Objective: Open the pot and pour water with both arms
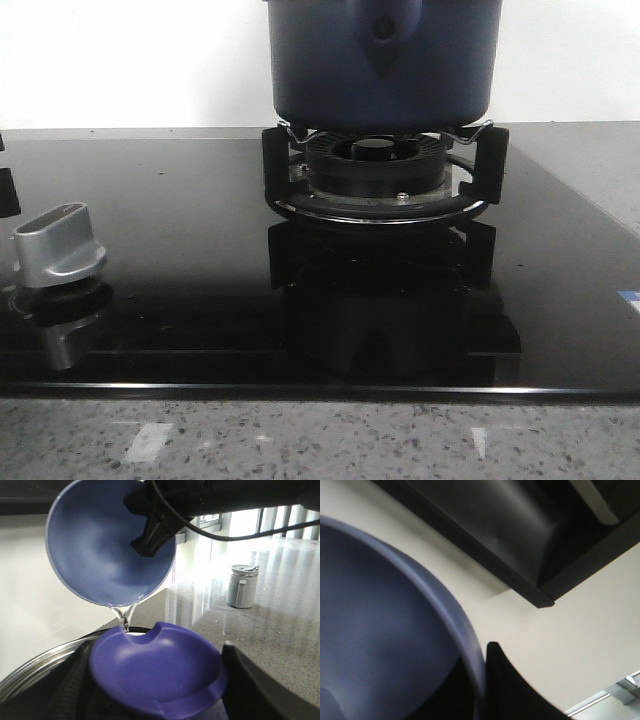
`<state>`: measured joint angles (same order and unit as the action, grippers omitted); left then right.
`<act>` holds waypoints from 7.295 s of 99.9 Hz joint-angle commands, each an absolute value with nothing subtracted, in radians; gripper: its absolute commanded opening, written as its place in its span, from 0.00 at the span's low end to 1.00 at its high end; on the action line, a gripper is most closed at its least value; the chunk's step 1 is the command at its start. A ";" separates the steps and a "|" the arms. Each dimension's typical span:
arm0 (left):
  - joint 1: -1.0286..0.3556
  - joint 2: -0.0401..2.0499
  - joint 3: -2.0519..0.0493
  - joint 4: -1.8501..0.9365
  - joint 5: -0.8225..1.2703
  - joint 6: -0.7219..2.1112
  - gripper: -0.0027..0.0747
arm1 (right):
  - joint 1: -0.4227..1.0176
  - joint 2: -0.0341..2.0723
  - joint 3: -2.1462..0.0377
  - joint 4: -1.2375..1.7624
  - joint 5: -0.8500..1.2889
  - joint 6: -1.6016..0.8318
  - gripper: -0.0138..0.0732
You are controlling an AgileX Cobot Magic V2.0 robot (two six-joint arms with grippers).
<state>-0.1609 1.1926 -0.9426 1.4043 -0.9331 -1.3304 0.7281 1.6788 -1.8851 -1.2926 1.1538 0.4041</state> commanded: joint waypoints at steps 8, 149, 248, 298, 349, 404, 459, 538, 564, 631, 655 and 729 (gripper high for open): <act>-0.158 1.165 -0.973 1.289 -0.955 -1.334 0.44 | 0.754 1.647 -1.921 -1.442 1.115 0.412 0.11; -0.158 1.165 -0.973 1.289 -0.967 -1.334 0.44 | 0.517 1.529 -1.921 -0.793 1.242 0.412 0.09; -0.223 1.169 -0.973 1.304 -0.983 -1.334 0.44 | -0.164 1.201 -1.101 -0.139 1.013 0.279 0.07; -0.223 1.180 -0.973 1.304 -0.990 -1.334 0.44 | -0.164 1.194 -1.081 -0.134 1.009 0.279 0.59; -0.298 1.337 -1.106 1.268 -0.961 -1.303 0.44 | -0.141 0.795 -1.124 -0.060 0.999 0.228 0.13; -0.390 1.648 -1.370 1.157 -0.960 -1.254 0.44 | -0.074 0.427 -1.124 -0.081 1.127 0.200 0.08; -0.428 1.703 -1.374 1.222 -0.933 -1.254 0.44 | -0.074 0.411 -1.065 -0.106 1.153 0.200 0.08; -0.428 1.736 -1.374 1.168 -0.853 -1.252 0.44 | -0.074 0.411 -1.065 -0.080 1.150 0.200 0.08; -0.428 1.736 -1.374 1.160 -0.860 -1.207 0.44 | -0.074 0.411 -1.065 -0.080 1.152 0.200 0.08; -0.471 1.736 -1.374 1.160 -0.834 -1.103 0.44 | -0.074 0.411 -1.065 -0.079 1.156 0.200 0.08; -0.471 1.736 -1.374 1.160 -0.825 -1.103 0.49 | -0.074 0.411 -1.065 -0.079 1.153 0.200 0.08; -0.418 1.620 -1.374 1.025 -0.856 -1.103 0.62 | -0.064 0.411 -1.065 -0.085 1.106 0.177 0.08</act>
